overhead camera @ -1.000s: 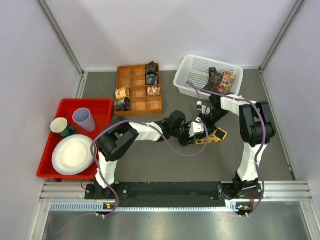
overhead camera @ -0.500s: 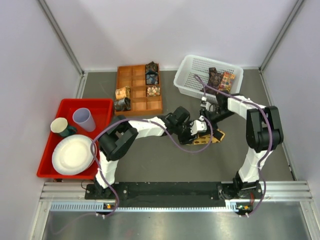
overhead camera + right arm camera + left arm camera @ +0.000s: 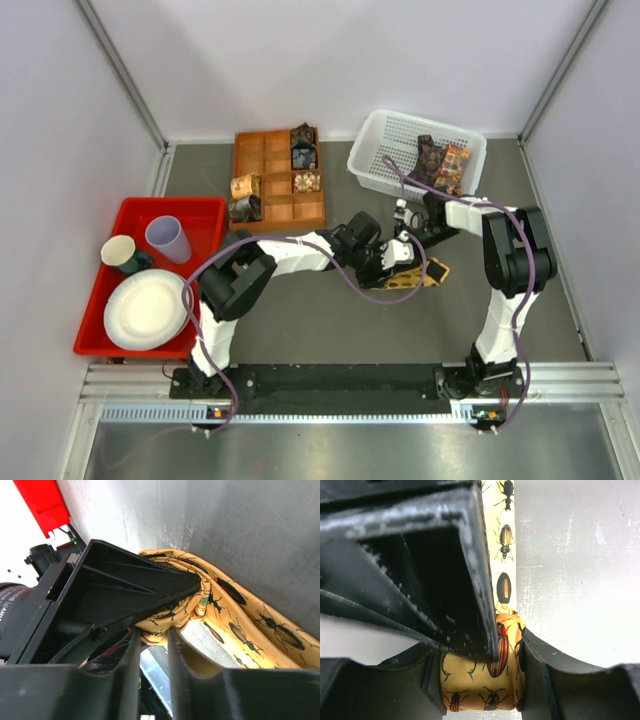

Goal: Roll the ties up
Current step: Roll the tie at the center of the board.

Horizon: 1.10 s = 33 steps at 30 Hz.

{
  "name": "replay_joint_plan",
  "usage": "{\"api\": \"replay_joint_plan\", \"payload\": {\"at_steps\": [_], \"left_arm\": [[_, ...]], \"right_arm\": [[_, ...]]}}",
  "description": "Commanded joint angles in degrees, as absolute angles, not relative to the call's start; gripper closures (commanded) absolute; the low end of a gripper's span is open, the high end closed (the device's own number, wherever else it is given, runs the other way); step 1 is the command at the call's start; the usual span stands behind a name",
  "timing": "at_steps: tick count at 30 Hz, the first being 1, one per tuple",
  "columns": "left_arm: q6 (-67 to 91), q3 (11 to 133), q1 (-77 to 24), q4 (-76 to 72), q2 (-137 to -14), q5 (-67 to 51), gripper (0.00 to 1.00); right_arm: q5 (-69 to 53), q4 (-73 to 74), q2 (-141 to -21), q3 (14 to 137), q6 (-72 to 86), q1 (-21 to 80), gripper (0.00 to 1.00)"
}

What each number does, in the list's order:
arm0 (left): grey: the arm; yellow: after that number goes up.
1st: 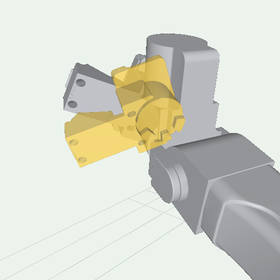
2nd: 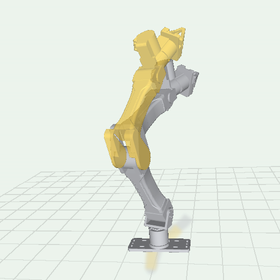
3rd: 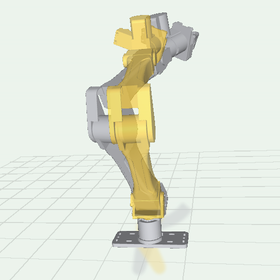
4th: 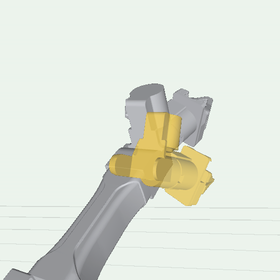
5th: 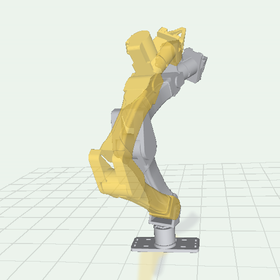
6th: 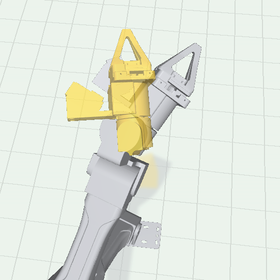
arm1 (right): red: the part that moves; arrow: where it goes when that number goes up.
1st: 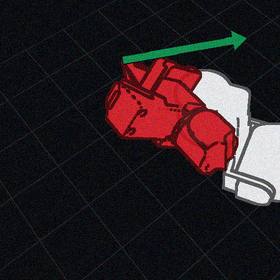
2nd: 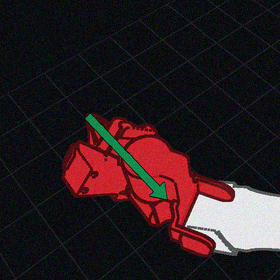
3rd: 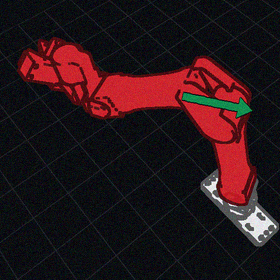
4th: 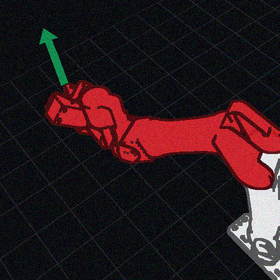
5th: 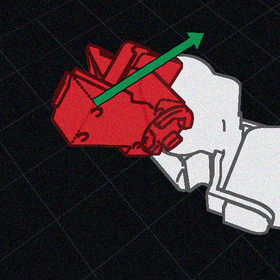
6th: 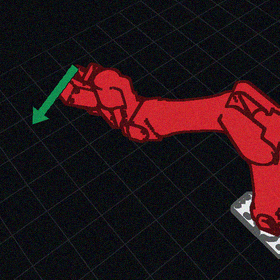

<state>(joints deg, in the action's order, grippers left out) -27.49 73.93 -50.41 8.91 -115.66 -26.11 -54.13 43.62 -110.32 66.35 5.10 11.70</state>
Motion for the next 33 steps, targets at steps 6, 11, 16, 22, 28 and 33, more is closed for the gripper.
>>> {"api": "replay_joint_plan", "payload": {"at_steps": [6,11,16,22,28,33], "left_arm": [[-26.1,73.9,-50.5,24.0,-121.9,-25.3,0.78],[-26.0,73.2,-50.4,22.3,-121.3,-26.7,0.51],[-25.2,70.5,-49.9,16.1,-118.7,-29.6,0.36],[-23.4,70.9,-49.7,9.0,-118.2,-31.9,0.27],[-17.0,66.2,-48.3,-5.5,-114.4,-33.7,0.22],[-14.3,62.1,-48.2,-18.8,-112.8,-35.3,0.19]], "right_arm": [[-51.4,41.7,-114.0,67.6,1.0,12.3,1.00],[-46.4,41.0,-113.7,67.4,0.5,11.8,1.00],[-41.7,39.5,-113.2,66.9,1.3,11.4,1.00],[-37.9,37.9,-112.1,66.0,2.9,11.4,1.00],[-34.6,36.3,-110.7,64.9,3.8,11.3,1.00],[-32.9,35.9,-110.8,64.5,4.5,10.8,1.00]]}}
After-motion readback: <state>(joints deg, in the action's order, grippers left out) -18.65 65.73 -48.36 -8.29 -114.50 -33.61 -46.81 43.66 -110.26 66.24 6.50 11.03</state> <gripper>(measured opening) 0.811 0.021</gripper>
